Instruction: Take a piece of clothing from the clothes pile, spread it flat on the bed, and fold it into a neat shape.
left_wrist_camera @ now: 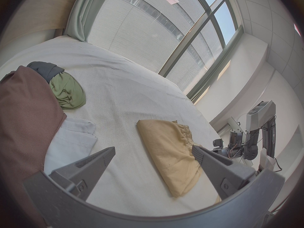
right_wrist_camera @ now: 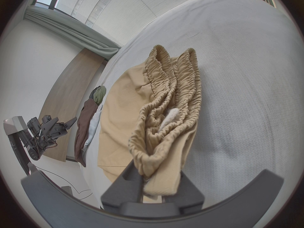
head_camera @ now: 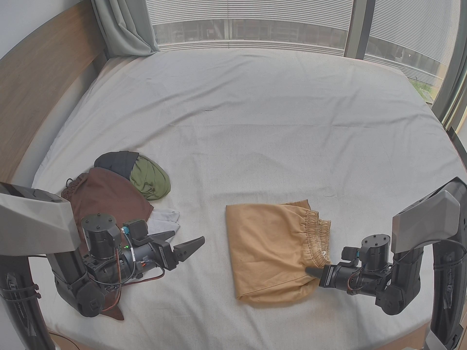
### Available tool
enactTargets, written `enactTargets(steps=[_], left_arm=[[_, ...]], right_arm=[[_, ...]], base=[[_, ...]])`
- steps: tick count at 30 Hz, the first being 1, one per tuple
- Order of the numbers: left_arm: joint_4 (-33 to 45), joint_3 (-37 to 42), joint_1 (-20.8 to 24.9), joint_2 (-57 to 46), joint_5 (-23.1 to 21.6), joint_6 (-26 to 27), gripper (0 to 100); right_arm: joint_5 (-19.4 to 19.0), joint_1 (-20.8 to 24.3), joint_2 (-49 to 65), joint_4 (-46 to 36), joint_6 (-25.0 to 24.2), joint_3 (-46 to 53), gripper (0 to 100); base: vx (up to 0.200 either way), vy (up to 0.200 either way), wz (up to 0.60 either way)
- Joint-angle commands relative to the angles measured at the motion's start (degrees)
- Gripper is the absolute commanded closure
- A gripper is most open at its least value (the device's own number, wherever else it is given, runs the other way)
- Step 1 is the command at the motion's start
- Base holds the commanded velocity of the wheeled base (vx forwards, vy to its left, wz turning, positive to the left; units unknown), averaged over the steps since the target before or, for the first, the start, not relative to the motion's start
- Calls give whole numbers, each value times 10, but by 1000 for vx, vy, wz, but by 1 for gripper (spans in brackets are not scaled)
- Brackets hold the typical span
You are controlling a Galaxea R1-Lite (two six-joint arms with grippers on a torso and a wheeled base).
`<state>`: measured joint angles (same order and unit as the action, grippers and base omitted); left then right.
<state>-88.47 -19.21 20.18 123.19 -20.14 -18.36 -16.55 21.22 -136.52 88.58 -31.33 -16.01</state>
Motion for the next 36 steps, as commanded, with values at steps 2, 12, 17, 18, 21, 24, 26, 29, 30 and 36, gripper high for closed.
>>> enactTargets(steps=[2, 12, 17, 18, 21, 24, 26, 29, 30, 36], left_arm=[[0, 8, -1, -5, 0, 6, 0], [0, 13, -1, -8, 1, 14, 0], [0, 14, -1, -9, 1, 15, 0], [-1, 15, -1, -10, 1, 15, 0], [-1, 18, -2, -10, 1, 15, 0], [-2, 22, -2, -14, 2, 17, 0], [-2, 31, -2, -26, 2, 22, 0], [-2, 48, -1, -41, 1, 27, 0], [-1, 51, 0, -46, 2, 27, 0], [-1, 51, -1, -58, 3, 27, 0]], right_arm=[[-1, 3, 7, 1, 0, -2, 100], [-1, 23, 77, 0, -26, -3, 100], [-2, 39, 107, 0, -48, -7, 100], [-2, 45, 116, -1, -50, -7, 100], [-2, 49, 126, 0, -50, -7, 100], [-1, 56, 142, -1, -51, -7, 100], [-1, 64, 158, -1, -54, -8, 100], [-1, 68, 174, -1, -65, -17, 100], [0, 68, 177, -1, -66, -21, 100], [21, 73, 196, -2, -70, -57, 100]], base=[[0, 0, 0], [0, 0, 0], [0, 0, 0], [0, 0, 0], [0, 0, 0], [0, 0, 0], [0, 0, 0], [0, 0, 0], [0, 0, 0], [0, 0, 0]])
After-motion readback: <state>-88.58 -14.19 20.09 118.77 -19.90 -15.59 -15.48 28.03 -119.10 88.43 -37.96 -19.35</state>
